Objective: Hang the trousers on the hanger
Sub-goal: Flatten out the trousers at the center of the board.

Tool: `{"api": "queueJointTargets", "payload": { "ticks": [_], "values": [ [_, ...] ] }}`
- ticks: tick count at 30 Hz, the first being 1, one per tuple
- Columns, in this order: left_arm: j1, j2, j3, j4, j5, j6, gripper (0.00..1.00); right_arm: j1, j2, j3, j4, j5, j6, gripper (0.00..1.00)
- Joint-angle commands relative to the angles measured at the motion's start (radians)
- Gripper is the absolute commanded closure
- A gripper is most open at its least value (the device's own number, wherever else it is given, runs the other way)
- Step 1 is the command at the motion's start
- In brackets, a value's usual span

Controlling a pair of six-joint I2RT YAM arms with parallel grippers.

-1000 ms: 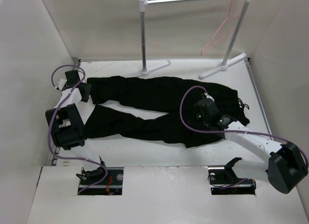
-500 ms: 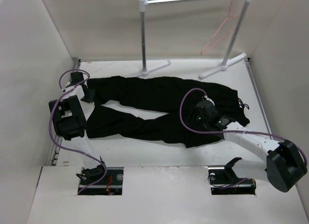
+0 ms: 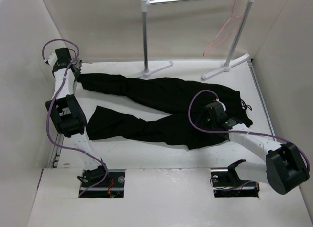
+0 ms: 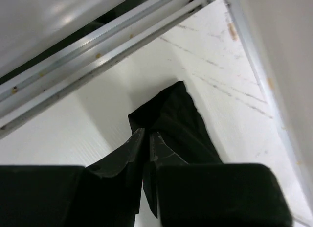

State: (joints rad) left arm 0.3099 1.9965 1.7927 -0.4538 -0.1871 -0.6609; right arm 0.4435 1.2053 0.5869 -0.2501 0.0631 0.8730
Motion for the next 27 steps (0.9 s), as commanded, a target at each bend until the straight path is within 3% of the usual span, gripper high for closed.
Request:
{"api": "queueJointTargets", "payload": {
  "ticks": [1,4,9,14,17,20,22,25,27],
  "values": [
    [0.007,0.059,-0.007,-0.109,-0.061,0.061,0.92,-0.010,-0.024,0.022,0.017,0.007,-0.025,0.36],
    [0.011,0.039,-0.050,-0.115,-0.109,0.057,0.74,-0.010,-0.035,0.028,0.012,0.003,-0.032,0.34],
    [0.039,-0.040,-0.165,-0.123,-0.135,0.023,0.71,-0.030,-0.046,0.031,0.011,-0.008,-0.051,0.32],
    [0.033,-0.279,-0.372,-0.099,-0.138,-0.032,0.57,-0.036,-0.067,0.042,0.011,-0.026,-0.069,0.32],
    [-0.007,-0.477,-0.562,-0.079,-0.141,-0.042,0.55,-0.032,-0.104,0.039,0.008,-0.040,-0.068,0.45],
    [-0.028,-0.677,-0.772,-0.117,-0.126,-0.058,0.55,-0.026,-0.139,0.034,-0.008,-0.046,-0.071,0.76],
    [-0.028,-0.801,-0.910,-0.164,-0.097,-0.080,0.54,-0.025,-0.162,0.031,-0.024,-0.052,-0.074,0.81],
    [-0.002,-0.944,-1.071,-0.218,-0.042,-0.109,0.51,-0.025,-0.202,0.024,-0.041,-0.062,-0.083,0.75],
    [0.016,-0.985,-1.134,-0.233,-0.003,-0.114,0.49,-0.025,-0.239,0.021,-0.057,-0.068,-0.085,0.60]
  ]
}}
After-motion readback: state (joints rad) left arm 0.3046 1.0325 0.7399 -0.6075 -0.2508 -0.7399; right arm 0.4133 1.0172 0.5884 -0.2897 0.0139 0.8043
